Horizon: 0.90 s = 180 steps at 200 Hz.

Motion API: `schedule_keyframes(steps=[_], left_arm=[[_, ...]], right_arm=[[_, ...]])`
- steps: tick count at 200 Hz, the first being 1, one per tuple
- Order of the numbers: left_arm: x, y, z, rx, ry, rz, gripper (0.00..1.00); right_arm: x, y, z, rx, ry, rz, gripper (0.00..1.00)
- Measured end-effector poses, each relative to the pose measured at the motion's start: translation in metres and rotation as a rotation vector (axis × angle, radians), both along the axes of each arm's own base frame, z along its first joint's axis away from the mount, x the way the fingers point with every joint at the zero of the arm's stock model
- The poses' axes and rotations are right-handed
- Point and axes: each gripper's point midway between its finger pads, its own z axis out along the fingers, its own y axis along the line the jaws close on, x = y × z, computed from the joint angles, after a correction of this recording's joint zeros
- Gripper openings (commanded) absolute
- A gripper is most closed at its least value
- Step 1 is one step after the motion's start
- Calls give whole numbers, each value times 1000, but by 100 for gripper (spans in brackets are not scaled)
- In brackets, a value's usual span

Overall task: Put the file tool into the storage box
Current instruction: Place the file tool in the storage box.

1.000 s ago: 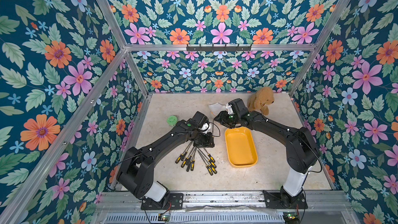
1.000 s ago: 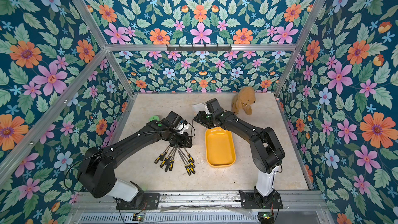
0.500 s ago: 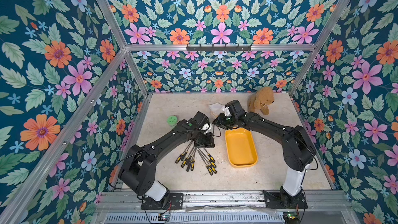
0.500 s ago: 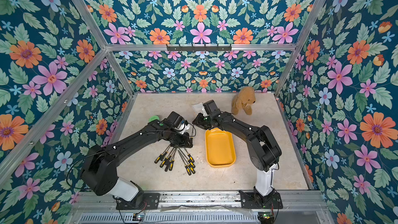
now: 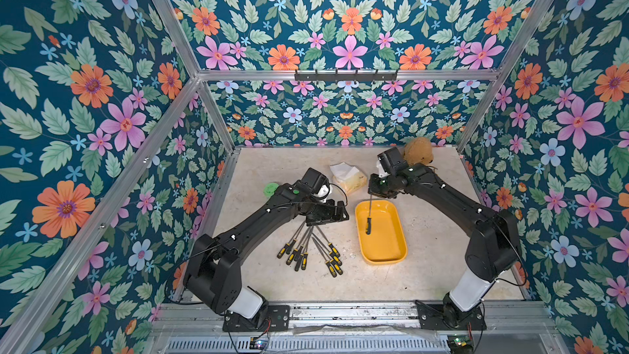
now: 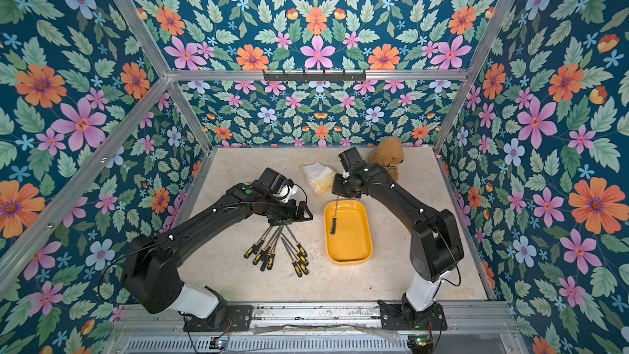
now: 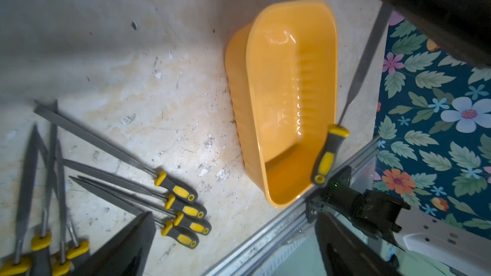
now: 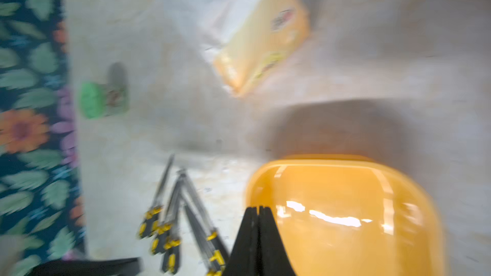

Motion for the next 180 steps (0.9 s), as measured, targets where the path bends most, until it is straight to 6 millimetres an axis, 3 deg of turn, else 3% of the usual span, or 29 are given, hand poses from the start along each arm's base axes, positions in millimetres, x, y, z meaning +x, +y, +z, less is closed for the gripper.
schedule_keyframes(steps=[30, 62, 117, 180], left_arm=[[9, 25, -11, 84, -4, 90, 100], [10, 58, -28, 161, 17, 173, 100], [7, 103, -44, 236, 34, 299, 100], [1, 145, -60, 347, 63, 420, 100]], right_arm=[[-23, -37, -40, -204, 105, 13, 0], [-29, -54, -74, -320, 170, 23, 0], [-19, -53, -99, -389, 156, 68, 0], [-32, -41, -131, -434, 171, 143, 0]])
